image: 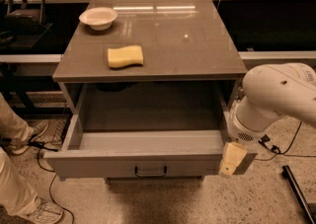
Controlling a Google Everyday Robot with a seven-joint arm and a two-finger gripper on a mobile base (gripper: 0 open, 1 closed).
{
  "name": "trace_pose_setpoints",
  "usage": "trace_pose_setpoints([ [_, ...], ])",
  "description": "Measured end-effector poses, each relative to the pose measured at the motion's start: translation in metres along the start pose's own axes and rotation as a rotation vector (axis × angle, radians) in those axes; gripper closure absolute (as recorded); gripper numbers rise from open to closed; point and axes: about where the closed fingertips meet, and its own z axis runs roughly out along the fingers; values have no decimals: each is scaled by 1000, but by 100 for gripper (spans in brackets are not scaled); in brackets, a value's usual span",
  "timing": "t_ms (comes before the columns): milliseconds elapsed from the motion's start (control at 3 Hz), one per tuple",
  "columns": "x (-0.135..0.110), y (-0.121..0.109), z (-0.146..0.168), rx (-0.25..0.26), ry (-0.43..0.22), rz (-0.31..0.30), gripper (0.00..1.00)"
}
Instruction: Open top drawer
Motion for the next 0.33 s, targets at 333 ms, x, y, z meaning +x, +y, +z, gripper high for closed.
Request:
trace_pose_setpoints([
  [333, 19, -10, -49, 68, -17, 30, 0],
])
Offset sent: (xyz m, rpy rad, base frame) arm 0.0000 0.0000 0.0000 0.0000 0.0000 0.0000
